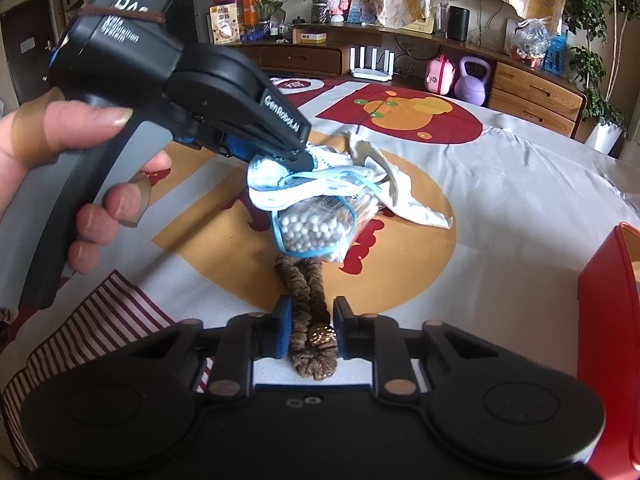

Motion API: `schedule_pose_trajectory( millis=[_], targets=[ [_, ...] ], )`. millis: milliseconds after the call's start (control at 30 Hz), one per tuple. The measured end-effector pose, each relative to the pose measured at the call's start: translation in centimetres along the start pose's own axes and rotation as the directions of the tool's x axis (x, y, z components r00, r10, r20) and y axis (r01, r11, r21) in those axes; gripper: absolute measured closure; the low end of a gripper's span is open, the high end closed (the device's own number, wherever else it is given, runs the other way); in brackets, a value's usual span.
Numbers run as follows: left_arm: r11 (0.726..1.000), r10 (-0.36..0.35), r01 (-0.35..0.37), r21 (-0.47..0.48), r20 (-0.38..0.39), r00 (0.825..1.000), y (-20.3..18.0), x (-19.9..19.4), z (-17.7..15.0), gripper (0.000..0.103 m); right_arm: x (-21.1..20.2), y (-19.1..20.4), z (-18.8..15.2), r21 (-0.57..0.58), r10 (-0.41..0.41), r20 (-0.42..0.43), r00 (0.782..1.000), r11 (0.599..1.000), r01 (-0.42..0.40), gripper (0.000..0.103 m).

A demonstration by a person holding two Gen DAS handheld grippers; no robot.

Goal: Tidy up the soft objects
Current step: 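Grasp the blue-printed face mask with the left tool while the right tool grasps the brown hair tie, then carry the face mask with the left tool while the right tool carries the hair tie to the tin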

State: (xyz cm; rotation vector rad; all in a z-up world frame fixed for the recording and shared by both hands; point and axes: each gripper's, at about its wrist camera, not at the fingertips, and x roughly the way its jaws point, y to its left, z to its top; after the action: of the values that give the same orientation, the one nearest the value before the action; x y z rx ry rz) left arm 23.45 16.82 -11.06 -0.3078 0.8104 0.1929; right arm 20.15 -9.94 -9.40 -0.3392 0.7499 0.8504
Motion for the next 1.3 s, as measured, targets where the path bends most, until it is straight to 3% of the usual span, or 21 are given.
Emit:
schedule_pose_trajectory(
  millis=[233, 833, 1300],
  targets=[
    [1.0, -0.021, 0.021, 0.001, 0.039, 0.999, 0.3, -2.2, 0.2, 0.076, -2.2, -1.2, -0.6, 0.068, -0.004, 0.025, 1.0, 0.998, 0.002, 0.097],
    [0.995, -0.096, 0.094, 0.027, 0.093, 0.991, -1.0, -8.8, -0.3, 0.077, -10.3, -4.3, -2.2, 0.193, -0.058, 0.136, 0.989, 0.981, 0.031, 0.098],
    [0.969, -0.214, 0.2, 0.144, 0.089, 0.973, -6.9, -12.9, -1.2, 0.077, -16.3, -7.5, -3.0, 0.23, -0.134, 0.205, 0.97, 0.969, 0.086, 0.098]
  ],
)
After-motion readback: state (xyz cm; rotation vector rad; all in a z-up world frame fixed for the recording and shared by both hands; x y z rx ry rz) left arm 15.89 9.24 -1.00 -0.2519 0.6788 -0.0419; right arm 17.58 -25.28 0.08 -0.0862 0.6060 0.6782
